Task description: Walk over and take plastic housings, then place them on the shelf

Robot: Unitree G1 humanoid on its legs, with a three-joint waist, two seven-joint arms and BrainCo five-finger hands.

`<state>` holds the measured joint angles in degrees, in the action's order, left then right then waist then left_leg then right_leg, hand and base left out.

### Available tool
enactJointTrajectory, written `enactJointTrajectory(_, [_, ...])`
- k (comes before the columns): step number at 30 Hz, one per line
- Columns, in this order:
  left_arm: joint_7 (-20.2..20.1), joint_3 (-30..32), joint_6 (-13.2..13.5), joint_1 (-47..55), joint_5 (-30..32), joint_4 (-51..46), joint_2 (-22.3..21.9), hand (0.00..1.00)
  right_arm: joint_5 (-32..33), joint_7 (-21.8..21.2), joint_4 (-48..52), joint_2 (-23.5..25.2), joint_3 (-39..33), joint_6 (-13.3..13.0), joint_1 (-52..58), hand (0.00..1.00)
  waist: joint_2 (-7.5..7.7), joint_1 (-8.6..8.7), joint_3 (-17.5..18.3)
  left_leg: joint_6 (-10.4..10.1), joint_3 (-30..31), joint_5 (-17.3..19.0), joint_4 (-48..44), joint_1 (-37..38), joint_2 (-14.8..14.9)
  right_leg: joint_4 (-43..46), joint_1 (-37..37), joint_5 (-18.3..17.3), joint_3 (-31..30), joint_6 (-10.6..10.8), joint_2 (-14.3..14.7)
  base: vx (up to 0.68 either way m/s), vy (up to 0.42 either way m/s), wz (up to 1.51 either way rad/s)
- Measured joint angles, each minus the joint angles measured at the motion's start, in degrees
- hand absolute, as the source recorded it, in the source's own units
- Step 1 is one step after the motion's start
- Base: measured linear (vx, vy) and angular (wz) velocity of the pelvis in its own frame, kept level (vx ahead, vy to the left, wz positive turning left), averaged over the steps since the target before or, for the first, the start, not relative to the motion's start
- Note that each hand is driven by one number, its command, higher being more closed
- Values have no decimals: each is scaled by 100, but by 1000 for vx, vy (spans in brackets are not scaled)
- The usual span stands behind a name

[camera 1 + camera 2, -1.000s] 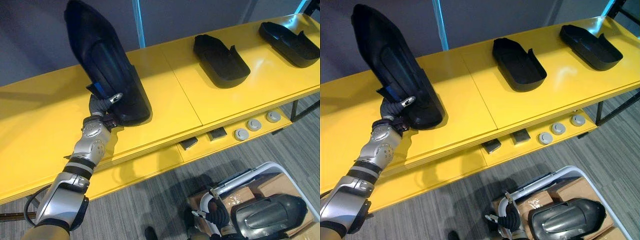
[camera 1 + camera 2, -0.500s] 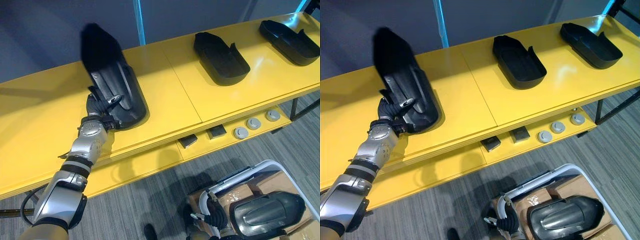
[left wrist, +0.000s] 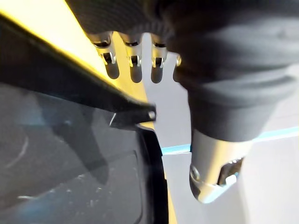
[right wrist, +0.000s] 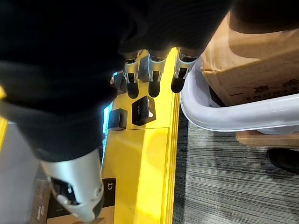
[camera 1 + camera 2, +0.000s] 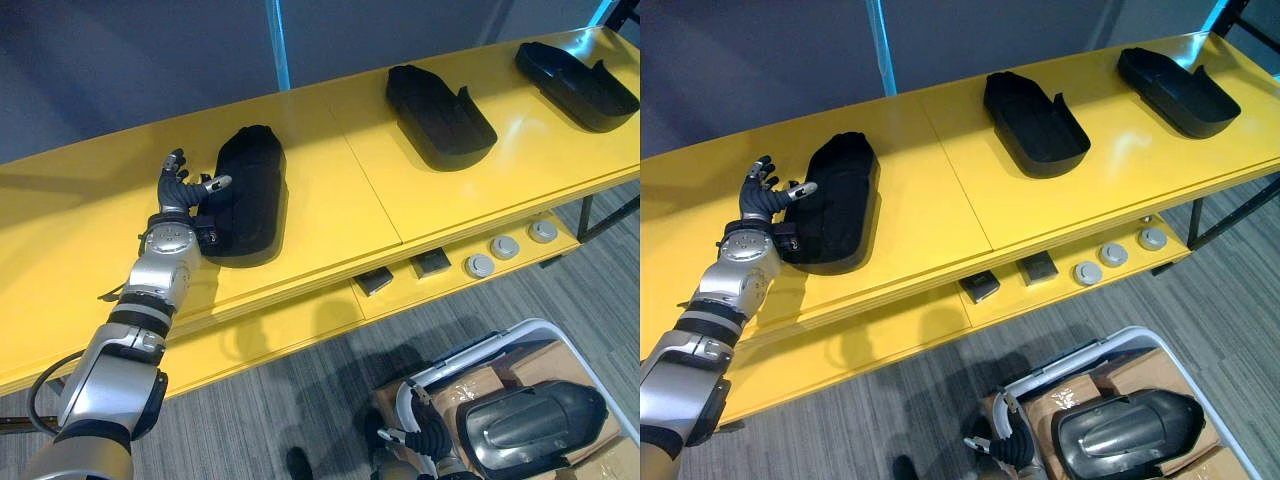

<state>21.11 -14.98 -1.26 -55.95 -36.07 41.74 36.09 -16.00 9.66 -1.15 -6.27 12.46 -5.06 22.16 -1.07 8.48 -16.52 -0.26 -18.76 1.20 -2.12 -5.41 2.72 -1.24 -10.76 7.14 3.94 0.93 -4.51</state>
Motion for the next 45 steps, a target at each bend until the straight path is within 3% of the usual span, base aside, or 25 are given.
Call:
enactJointTrajectory(3, [213,23,62,-5,-503,-12,-73,0,0,14,-12,-1,2,2,-4,0,9,-1,-8,3,8,-23,34,19,-8,-39,27,22,8,9,-1,0,0,0])
enactJointTrajectory(7, [628,582,258,50,-850,-631,-586,0,0,95,-181,-12,5,5,-130,0,68,-47,-42,15,20,-41,88,76,-24,-50,77,29,24,19,-11,-12,5,2])
enactJointTrajectory(12, [907,980,707,727,-129,-2177,-1031,0,-6,137,-163,-114,-7,4,-470,0,83,-76,-50,15,13,-42,180,270,-37,-204,297,70,21,32,-7,5,1,-1])
enactJointTrajectory(16, [984,1364,927,1397,229,-3086,-1050,0,-7,231,379,-282,-130,-53,-733,0,79,-160,-3,18,56,-50,249,378,-35,-240,423,69,111,34,4,-5,-2,6])
enactJointTrajectory(17, [963,1461,953,1621,251,-3260,-1051,0,-7,256,487,-284,-181,-55,-840,100,78,-166,-2,20,113,-85,291,438,-38,-242,490,69,151,34,4,1,-8,17])
enactJointTrajectory(21, [893,1975,949,2975,511,-4155,-1204,0,-13,359,871,-280,-304,-70,-1233,100,72,-321,292,9,170,-153,483,585,-52,-340,625,65,252,39,18,2,-1,13])
enactJointTrajectory(24, [859,2210,946,4262,1231,-5162,-1724,0,-15,500,1195,-276,-322,-98,-1693,100,66,-487,462,-3,305,-216,621,657,-67,-347,698,46,398,62,10,-21,-4,24])
enactJointTrajectory(27, [806,2011,982,5446,2111,-6045,-2435,0,30,555,1195,-230,-158,-257,-2331,100,65,-681,613,27,402,-272,705,659,-110,-347,711,28,485,89,-30,-37,6,18])
enactJointTrajectory(31, [556,1311,1319,6702,3105,-6663,-3077,0,564,463,1076,-81,474,-667,-2955,100,49,-813,717,55,638,-291,729,572,-177,-348,771,-5,717,135,-118,-62,4,30])
enactJointTrajectory(34, [565,1135,1418,7186,3532,-6662,-3359,0,916,316,504,125,917,-887,-3400,100,48,-943,737,54,790,-337,732,394,-217,-329,665,-13,861,149,-171,-79,2,31])
enactJointTrajectory(40, [563,1157,1578,7373,3511,-6630,-3365,0,1245,286,-802,227,1001,-914,-4428,100,29,-1236,599,117,1102,-581,708,23,-285,-311,435,28,1203,159,-256,-44,6,31])
enactJointTrajectory(45, [575,1176,1673,7171,3466,-6549,-3336,0,1244,511,-1337,267,704,-915,-5302,100,-7,-1273,331,141,1182,-641,708,-189,-314,-225,230,30,1274,161,-299,-47,12,11])
